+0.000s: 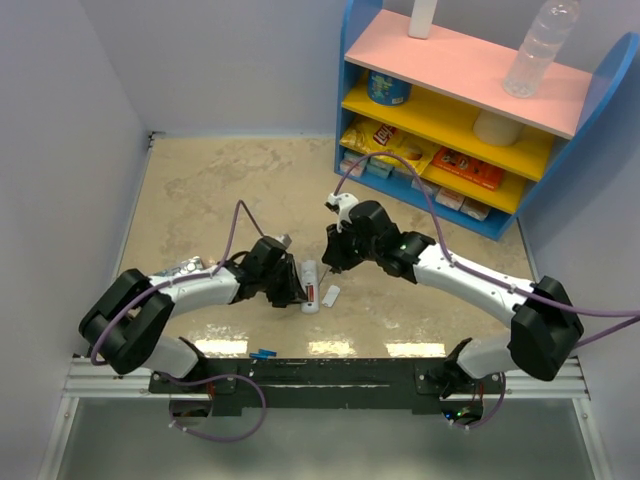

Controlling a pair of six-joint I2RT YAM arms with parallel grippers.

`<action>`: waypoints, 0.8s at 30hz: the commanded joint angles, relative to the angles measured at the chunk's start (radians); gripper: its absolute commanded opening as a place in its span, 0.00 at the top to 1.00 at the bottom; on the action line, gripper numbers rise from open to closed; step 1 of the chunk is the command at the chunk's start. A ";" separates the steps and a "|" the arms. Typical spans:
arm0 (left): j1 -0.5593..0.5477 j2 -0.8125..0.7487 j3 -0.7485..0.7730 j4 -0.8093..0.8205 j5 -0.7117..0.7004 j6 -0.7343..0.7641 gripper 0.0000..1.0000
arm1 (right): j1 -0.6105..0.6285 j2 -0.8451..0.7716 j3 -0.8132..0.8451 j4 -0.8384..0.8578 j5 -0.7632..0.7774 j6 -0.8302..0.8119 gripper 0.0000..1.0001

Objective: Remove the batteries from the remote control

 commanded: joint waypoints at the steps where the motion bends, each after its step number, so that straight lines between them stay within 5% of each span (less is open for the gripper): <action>1: -0.047 0.054 0.025 0.122 0.036 -0.044 0.69 | 0.006 -0.079 0.026 -0.024 0.080 0.009 1.00; 10: -0.086 0.095 0.110 0.164 0.026 -0.065 0.70 | 0.006 -0.161 -0.025 -0.052 0.147 0.020 1.00; 24: -0.074 0.101 0.255 -0.118 -0.160 -0.015 0.70 | 0.004 -0.152 -0.100 0.039 0.127 -0.035 1.00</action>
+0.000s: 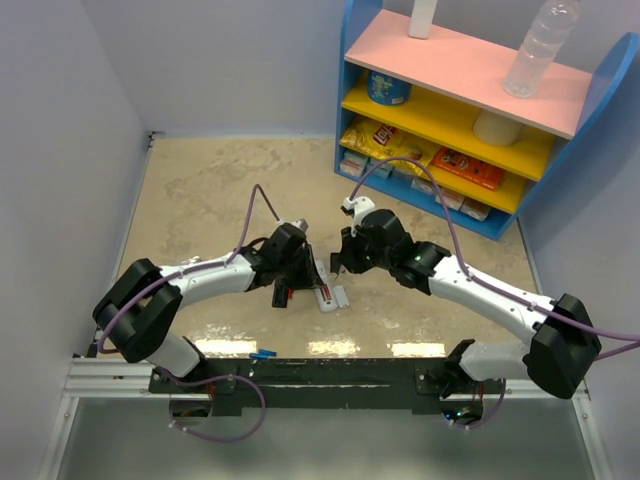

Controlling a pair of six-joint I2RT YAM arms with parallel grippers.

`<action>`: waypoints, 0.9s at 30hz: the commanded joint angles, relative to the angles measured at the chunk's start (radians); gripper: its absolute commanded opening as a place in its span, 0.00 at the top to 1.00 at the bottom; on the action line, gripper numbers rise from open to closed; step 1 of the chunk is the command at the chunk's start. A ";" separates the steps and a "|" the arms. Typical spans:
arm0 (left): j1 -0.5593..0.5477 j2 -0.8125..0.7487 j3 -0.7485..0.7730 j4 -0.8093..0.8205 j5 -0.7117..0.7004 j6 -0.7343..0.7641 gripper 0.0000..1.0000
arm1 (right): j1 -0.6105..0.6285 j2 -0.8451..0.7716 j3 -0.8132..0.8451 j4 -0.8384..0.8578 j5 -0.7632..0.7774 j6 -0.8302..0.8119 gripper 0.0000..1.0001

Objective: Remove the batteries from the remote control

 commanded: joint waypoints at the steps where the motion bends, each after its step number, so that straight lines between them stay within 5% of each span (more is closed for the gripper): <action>1: 0.014 0.014 0.074 -0.089 -0.071 0.033 0.70 | 0.004 -0.018 -0.024 0.072 -0.024 -0.034 1.00; 27: 0.050 0.108 0.060 -0.043 -0.019 0.056 0.70 | 0.004 0.033 -0.078 0.155 -0.089 -0.023 1.00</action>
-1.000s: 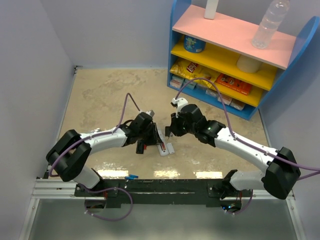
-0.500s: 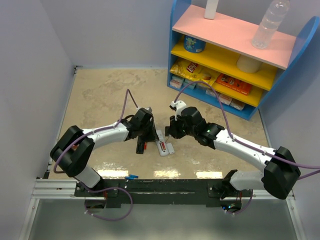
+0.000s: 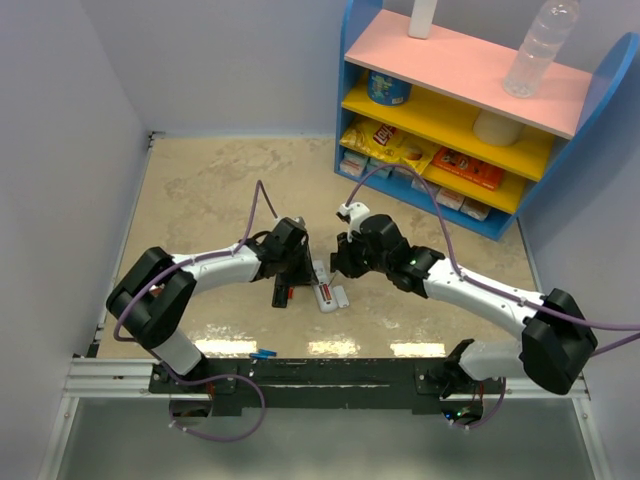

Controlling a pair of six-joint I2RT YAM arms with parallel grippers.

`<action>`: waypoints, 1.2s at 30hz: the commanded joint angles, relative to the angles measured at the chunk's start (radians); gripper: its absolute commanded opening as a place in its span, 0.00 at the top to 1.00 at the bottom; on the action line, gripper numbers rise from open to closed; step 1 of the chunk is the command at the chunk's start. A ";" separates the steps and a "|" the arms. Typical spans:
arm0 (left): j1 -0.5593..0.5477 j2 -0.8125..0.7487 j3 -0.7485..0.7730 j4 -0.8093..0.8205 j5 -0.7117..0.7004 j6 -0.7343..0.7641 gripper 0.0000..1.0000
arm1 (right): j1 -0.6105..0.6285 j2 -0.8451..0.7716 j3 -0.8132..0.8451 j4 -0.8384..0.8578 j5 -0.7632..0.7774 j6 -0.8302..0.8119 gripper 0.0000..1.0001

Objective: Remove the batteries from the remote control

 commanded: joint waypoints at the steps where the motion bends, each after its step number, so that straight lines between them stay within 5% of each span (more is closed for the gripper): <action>1: 0.001 0.011 -0.011 0.032 0.009 0.021 0.70 | 0.004 0.010 -0.013 0.039 -0.020 -0.007 1.00; 25: 0.001 0.042 -0.046 0.069 0.043 -0.006 0.73 | 0.047 0.140 -0.063 0.102 -0.094 -0.129 1.00; 36: 0.003 0.045 -0.046 0.061 0.037 -0.002 0.73 | 0.041 0.041 -0.218 0.202 -0.100 -0.015 1.00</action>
